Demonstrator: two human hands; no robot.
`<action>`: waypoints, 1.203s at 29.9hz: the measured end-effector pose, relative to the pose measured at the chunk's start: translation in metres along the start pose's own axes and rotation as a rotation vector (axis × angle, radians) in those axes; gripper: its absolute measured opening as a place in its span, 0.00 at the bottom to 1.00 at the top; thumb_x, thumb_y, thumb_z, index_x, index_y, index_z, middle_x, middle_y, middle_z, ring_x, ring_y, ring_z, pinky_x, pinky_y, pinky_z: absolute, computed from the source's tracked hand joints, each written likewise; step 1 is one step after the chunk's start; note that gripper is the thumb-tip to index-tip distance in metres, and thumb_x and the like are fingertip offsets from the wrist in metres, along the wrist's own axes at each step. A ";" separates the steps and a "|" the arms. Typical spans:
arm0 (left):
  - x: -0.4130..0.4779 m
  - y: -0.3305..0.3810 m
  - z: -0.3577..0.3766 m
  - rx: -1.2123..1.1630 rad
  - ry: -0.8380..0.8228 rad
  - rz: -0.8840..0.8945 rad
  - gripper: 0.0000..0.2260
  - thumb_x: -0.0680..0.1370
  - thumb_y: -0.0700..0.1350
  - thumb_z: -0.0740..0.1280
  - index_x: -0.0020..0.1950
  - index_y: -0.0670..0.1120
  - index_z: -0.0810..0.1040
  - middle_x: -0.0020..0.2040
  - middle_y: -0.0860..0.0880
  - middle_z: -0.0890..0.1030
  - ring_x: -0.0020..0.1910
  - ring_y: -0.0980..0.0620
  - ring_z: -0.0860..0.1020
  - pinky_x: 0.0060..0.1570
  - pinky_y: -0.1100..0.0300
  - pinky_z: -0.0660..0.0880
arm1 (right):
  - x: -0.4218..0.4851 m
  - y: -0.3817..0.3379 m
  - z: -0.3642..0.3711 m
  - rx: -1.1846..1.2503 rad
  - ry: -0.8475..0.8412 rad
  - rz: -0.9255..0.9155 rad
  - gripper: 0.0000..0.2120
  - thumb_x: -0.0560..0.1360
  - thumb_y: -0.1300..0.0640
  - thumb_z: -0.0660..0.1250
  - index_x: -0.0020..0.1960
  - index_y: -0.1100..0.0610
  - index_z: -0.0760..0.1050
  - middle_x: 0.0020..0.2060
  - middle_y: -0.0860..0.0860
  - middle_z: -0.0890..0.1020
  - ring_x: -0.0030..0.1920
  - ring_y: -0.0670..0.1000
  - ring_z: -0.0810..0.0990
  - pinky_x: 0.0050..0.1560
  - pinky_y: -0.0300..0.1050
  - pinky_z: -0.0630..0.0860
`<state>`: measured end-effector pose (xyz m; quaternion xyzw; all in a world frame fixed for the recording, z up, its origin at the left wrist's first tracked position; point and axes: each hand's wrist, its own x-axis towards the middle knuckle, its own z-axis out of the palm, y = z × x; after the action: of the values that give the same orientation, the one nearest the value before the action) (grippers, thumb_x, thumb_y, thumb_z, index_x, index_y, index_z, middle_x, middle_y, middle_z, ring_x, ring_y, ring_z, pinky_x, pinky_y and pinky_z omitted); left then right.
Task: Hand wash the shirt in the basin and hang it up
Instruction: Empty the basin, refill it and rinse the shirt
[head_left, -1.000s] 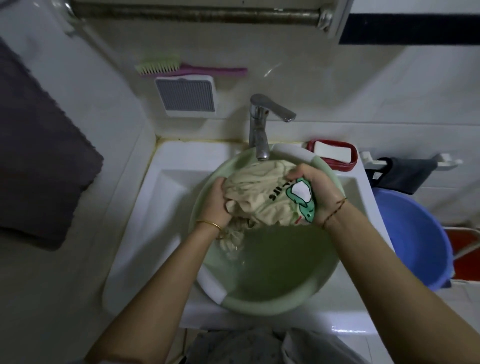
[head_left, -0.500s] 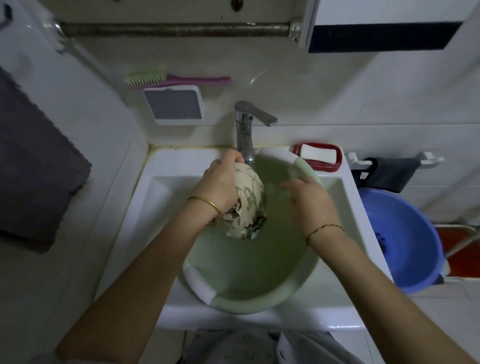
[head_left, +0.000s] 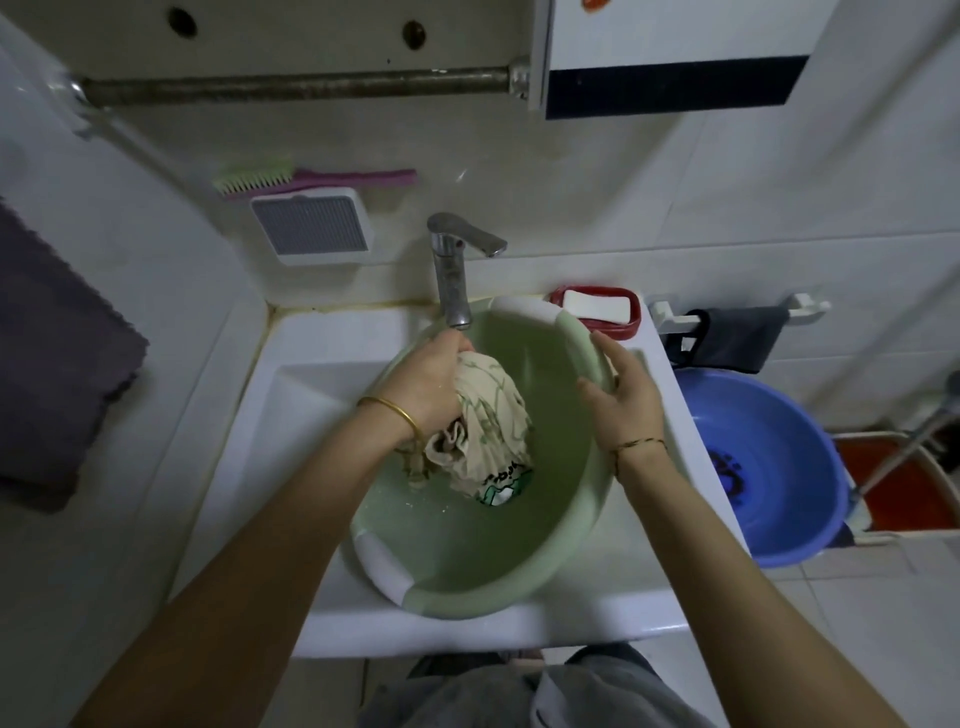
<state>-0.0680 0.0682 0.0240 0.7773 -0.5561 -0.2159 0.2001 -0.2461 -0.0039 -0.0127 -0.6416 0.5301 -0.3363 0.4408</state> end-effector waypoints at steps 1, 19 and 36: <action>-0.001 0.001 0.001 0.010 0.011 0.012 0.12 0.75 0.39 0.66 0.58 0.46 0.72 0.56 0.46 0.76 0.53 0.48 0.75 0.45 0.63 0.67 | -0.001 -0.002 -0.004 0.006 0.013 0.008 0.26 0.74 0.67 0.65 0.70 0.54 0.69 0.63 0.51 0.76 0.63 0.50 0.74 0.67 0.46 0.69; 0.004 0.031 0.007 0.029 0.094 0.252 0.15 0.72 0.34 0.66 0.56 0.49 0.75 0.52 0.49 0.78 0.50 0.47 0.76 0.51 0.53 0.75 | 0.002 -0.057 -0.055 -0.188 0.093 -0.100 0.22 0.76 0.59 0.67 0.69 0.56 0.71 0.62 0.51 0.78 0.61 0.50 0.76 0.64 0.42 0.70; 0.006 0.045 0.008 -0.072 0.130 0.360 0.11 0.76 0.37 0.62 0.57 0.45 0.76 0.51 0.46 0.80 0.50 0.48 0.78 0.50 0.54 0.76 | -0.024 -0.093 -0.038 -0.566 0.051 -0.273 0.23 0.78 0.55 0.60 0.72 0.42 0.64 0.61 0.49 0.78 0.61 0.54 0.75 0.56 0.46 0.70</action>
<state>-0.1055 0.0488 0.0412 0.6698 -0.6640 -0.1459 0.2985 -0.2500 0.0159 0.0882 -0.7953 0.5226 -0.2474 0.1823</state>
